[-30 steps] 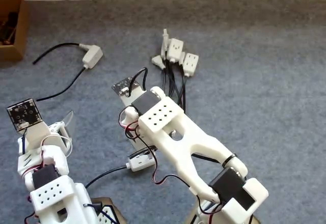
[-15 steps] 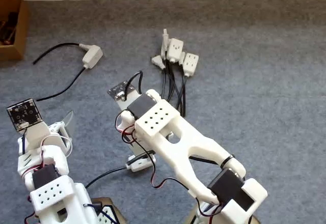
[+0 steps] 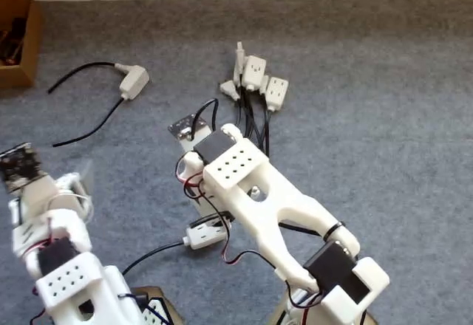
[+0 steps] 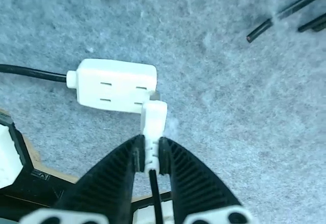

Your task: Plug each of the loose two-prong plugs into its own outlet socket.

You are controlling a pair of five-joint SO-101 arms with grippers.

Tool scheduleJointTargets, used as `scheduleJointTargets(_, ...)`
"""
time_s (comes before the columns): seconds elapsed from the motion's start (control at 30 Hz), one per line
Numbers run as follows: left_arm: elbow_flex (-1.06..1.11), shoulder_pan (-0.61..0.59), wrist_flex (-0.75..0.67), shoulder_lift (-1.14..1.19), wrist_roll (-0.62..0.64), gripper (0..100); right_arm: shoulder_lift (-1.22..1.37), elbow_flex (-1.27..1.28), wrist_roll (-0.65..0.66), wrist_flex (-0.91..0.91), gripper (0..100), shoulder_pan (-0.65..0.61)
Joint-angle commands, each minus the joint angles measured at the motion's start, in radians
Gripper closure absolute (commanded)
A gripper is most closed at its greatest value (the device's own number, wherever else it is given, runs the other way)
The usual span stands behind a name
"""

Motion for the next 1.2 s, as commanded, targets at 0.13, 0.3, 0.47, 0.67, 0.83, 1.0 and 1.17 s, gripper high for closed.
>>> scheduleJointTargets(0.13, -0.282, -0.243, -0.095, 0.289, 0.028, 63, -0.101, -0.007, 0.029, 0.004, 99.1, 0.010)
scheduleJointTargets(0.3, -0.295, -0.312, -0.391, 0.486, 0.075, 63, -0.134, 0.036, 0.037, -0.024, 99.1, -0.008)
scheduleJointTargets(0.47, -0.424, -0.357, -0.463, 0.733, 0.057, 63, -0.137, 0.099, 0.052, -0.058, 99.1, -0.010)
scheduleJointTargets(0.67, -0.426, -0.375, -0.496, 0.914, 0.052, 63, -0.137, 0.094, 0.051, -0.050, 99.1, -0.038)
scheduleJointTargets(0.83, -0.323, -0.337, -0.677, 0.924, 0.052, 63, -0.131, 0.012, 0.051, -0.001, 99.1, -0.061)
scheduleJointTargets(1.0, -0.306, -0.303, -0.689, 0.924, 0.021, 63, -0.133, -0.033, 0.051, 0.013, 99.1, -0.064)
scheduleJointTargets(1.17, -0.305, -0.302, -0.692, 0.929, 0.020, 63, -0.125, -0.035, 0.051, 0.005, 99.1, -0.062)
